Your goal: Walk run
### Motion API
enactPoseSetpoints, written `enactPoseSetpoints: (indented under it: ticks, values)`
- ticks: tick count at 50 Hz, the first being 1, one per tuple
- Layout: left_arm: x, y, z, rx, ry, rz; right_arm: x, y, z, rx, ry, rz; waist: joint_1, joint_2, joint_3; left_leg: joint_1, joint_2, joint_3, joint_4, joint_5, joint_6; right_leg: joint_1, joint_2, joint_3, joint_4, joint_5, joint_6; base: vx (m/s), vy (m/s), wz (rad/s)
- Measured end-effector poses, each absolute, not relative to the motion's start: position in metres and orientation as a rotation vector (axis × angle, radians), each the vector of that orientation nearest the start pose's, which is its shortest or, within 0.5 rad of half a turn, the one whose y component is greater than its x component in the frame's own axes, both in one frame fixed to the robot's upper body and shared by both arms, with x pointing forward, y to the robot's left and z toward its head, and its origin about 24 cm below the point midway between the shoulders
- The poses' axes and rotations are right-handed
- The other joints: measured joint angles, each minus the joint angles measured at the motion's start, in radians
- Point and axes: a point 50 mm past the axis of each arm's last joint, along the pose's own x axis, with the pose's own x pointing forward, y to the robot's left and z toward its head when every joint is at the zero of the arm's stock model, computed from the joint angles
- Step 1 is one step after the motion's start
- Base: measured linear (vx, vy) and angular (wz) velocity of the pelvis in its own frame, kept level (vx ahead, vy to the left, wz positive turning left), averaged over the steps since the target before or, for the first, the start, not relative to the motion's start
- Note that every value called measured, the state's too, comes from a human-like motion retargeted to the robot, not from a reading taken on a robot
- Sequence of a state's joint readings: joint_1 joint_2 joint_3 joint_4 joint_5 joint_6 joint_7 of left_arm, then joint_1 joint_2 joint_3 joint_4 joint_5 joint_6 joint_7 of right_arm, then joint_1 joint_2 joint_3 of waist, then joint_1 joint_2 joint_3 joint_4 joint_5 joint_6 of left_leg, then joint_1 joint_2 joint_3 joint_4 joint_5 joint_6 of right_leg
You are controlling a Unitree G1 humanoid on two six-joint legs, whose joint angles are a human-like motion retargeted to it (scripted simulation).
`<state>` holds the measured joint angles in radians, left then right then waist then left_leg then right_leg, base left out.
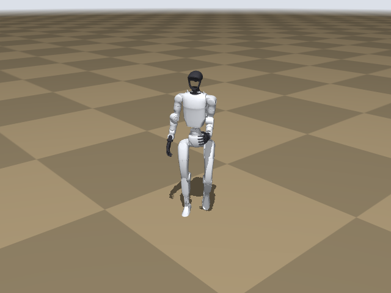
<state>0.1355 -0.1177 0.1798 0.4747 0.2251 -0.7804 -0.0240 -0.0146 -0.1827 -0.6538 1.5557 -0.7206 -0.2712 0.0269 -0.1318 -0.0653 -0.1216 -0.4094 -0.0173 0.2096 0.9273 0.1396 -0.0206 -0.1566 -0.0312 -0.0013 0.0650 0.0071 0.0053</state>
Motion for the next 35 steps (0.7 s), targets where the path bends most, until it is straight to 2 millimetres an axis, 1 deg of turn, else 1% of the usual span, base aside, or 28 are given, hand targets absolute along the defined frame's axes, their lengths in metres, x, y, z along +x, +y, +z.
enactPoseSetpoints:
  ticks: [2, 5, 7, 8, 10, 12, 13, 15, 16, 17, 18, 20, 21, 22, 23, 24, 25, 27, 29, 30, 32, 35]
  values:
    - [0.192, 0.155, -0.021, 0.111, -0.155, 0.075, 0.075, -0.233, -0.163, -0.240, 1.163, -0.018, 0.042, -0.008, 0.005, -0.076, -0.007, 0.018, -0.100, -0.064, 0.054, 0.038, 0.022, 0.015, -0.017, -0.014, -0.023, 0.72, -0.20, -0.50]
    - [0.192, 0.157, -0.018, 0.121, -0.169, 0.090, 0.120, -0.244, -0.149, -0.313, 1.011, 0.017, 0.087, 0.003, 0.015, -0.153, -0.012, 0.021, -0.332, -0.094, 0.132, 0.098, 0.065, -0.002, -0.034, -0.046, -0.051, 0.75, -0.18, -0.12]
    - [0.192, 0.157, -0.017, 0.119, -0.173, 0.104, 0.142, -0.251, -0.139, -0.359, 0.937, 0.030, 0.103, 0.015, 0.018, -0.175, 0.014, 0.086, -0.518, -0.112, 0.177, 0.138, 0.091, -0.012, -0.038, -0.074, -0.063, 0.77, -0.13, 0.08]
    - [0.191, 0.156, -0.017, 0.114, -0.172, 0.113, 0.151, -0.254, -0.134, -0.380, 0.909, 0.035, 0.113, 0.017, 0.018, -0.184, 0.013, 0.117, -0.608, -0.138, 0.195, 0.157, 0.099, -0.011, -0.039, -0.086, -0.069, 0.74, -0.08, -0.05]
    - [0.189, 0.156, -0.018, 0.102, -0.164, 0.133, 0.163, -0.258, -0.128, -0.415, 0.869, 0.047, 0.137, 0.011, 0.014, -0.199, -0.032, 0.102, -0.770, -0.208, 0.209, 0.198, 0.106, -0.013, -0.041, -0.101, -0.081, 0.95, -0.06, -0.12]
    - [0.187, 0.157, -0.021, 0.094, -0.151, 0.146, 0.166, -0.257, -0.126, -0.433, 0.857, 0.060, 0.134, -0.002, -0.002, -0.184, -0.059, 0.129, -0.881, -0.253, 0.242, 0.230, 0.101, -0.047, -0.035, -0.093, -0.087, 0.93, -0.05, 0.09]
    - [0.185, 0.157, -0.022, 0.092, -0.143, 0.150, 0.165, -0.255, -0.127, -0.437, 0.861, 0.067, 0.144, -0.012, -0.008, -0.171, -0.062, 0.149, -0.898, -0.252, 0.255, 0.246, 0.100, -0.037, -0.023, -0.079, -0.087, 1.07, -0.03, -0.21]
    - [0.182, 0.159, -0.025, 0.091, -0.126, 0.152, 0.158, -0.251, -0.132, -0.435, 0.882, 0.084, 0.174, -0.028, -0.020, -0.151, -0.046, 0.185, -0.848, -0.232, 0.277, 0.273, 0.100, -0.011, 0.010, -0.029, -0.066, 1.14, -0.01, -0.50]
    - [0.181, 0.160, -0.027, 0.091, -0.116, 0.156, 0.151, -0.247, -0.136, -0.430, 0.905, 0.103, 0.191, -0.034, -0.028, -0.142, -0.029, 0.227, -0.829, -0.198, 0.264, 0.286, 0.093, -0.019, 0.030, 0.025, -0.039, 1.18, 0.00, -0.58]
    - [0.180, 0.160, -0.029, 0.091, -0.107, 0.161, 0.143, -0.242, -0.140, -0.425, 0.931, 0.123, 0.203, -0.039, -0.036, -0.135, -0.023, 0.236, -0.812, -0.165, 0.255, 0.297, 0.085, -0.031, 0.053, 0.091, -0.008, 1.08, -0.01, -0.48]
    - [0.179, 0.161, -0.030, 0.090, -0.098, 0.166, 0.132, -0.237, -0.146, -0.420, 0.963, 0.144, 0.208, -0.044, -0.047, -0.134, -0.039, 0.177, -0.796, -0.137, 0.255, 0.303, 0.073, -0.053, 0.080, 0.182, 0.030, 1.07, -0.01, -0.12]
    - [0.178, 0.164, -0.032, 0.089, -0.088, 0.181, 0.106, -0.224, -0.156, -0.410, 1.036, 0.180, 0.186, -0.048, -0.063, -0.128, -0.059, 0.071, -0.741, -0.148, 0.267, 0.295, 0.078, -0.038, 0.166, 0.388, 0.115, 1.27, -0.01, 0.48]
    - [0.180, 0.164, -0.031, 0.089, -0.091, 0.184, 0.092, -0.219, -0.161, -0.402, 1.077, 0.186, 0.172, -0.038, -0.058, -0.115, -0.062, 0.040, -0.710, -0.177, 0.271, 0.266, 0.115, 0.005, 0.257, 0.465, 0.151, 1.16, -0.05, 0.96]
    - [0.182, 0.165, -0.030, 0.087, -0.096, 0.185, 0.077, -0.214, -0.165, -0.393, 1.120, 0.191, 0.156, -0.033, -0.050, -0.092, -0.069, 0.023, -0.686, -0.205, 0.273, 0.229, 0.144, 0.033, 0.374, 0.517, 0.181, 1.02, -0.11, 1.30]
    - [0.186, 0.164, -0.029, 0.082, -0.104, 0.182, 0.063, -0.211, -0.168, -0.384, 1.166, 0.194, 0.134, -0.036, -0.035, -0.047, -0.083, 0.036, -0.676, -0.230, 0.274, 0.174, 0.154, 0.031, 0.543, 0.517, 0.200, 1.14, -0.15, 1.21]
    - [0.190, 0.164, -0.027, 0.079, -0.114, 0.180, 0.049, -0.207, -0.171, -0.372, 1.213, 0.205, 0.128, -0.018, -0.031, -0.014, -0.068, 0.025, -0.680, -0.246, 0.267, 0.135, 0.186, 0.035, 0.614, 0.517, 0.202, 1.18, -0.18, 0.88]
    - [0.194, 0.164, -0.025, 0.078, -0.125, 0.177, 0.035, -0.202, -0.173, -0.359, 1.261, 0.221, 0.129, 0.011, -0.033, 0.013, -0.040, 0.003, -0.692, -0.258, 0.257, 0.103, 0.230, 0.042, 0.635, 0.517, 0.195, 1.03, -0.14, 0.31]
    - [0.202, 0.162, -0.021, 0.073, -0.145, 0.164, 0.005, -0.196, -0.176, -0.342, 1.356, 0.241, 0.136, 0.060, -0.034, 0.063, -0.010, -0.032, -0.705, -0.283, 0.240, 0.025, 0.262, 0.038, 0.680, 0.405, 0.135, 0.83, -0.07, 0.29]
    - [0.209, 0.157, -0.016, 0.074, -0.168, 0.138, -0.025, -0.189, -0.176, -0.321, 1.438, 0.227, 0.108, 0.091, -0.032, 0.121, -0.003, -0.051, -0.730, -0.294, 0.228, -0.056, 0.260, 0.030, 0.700, 0.289, 0.108, 0.92, -0.09, 1.19]
    - [0.212, 0.154, -0.014, 0.077, -0.181, 0.121, -0.040, -0.186, -0.175, -0.307, 1.475, 0.213, 0.083, 0.106, -0.032, 0.151, -0.001, -0.066, -0.746, -0.296, 0.221, -0.095, 0.258, 0.029, 0.694, 0.233, 0.099, 1.08, -0.14, 1.76]
    - [0.218, 0.149, -0.008, 0.083, -0.211, 0.084, -0.069, -0.177, -0.171, -0.263, 1.550, 0.183, 0.039, 0.126, -0.030, 0.203, -0.011, -0.104, -0.773, -0.302, 0.217, -0.171, 0.213, 0.014, 0.639, 0.144, 0.077, 0.97, -0.15, 1.69]
    - [0.226, 0.144, 0.001, 0.089, -0.261, 0.032, -0.110, -0.161, -0.163, -0.173, 1.672, 0.145, -0.005, 0.121, -0.023, 0.283, -0.043, -0.142, -0.800, -0.321, 0.210, -0.241, 0.115, 0.015, 0.443, 0.121, 0.101, 0.96, -0.27, 1.32]
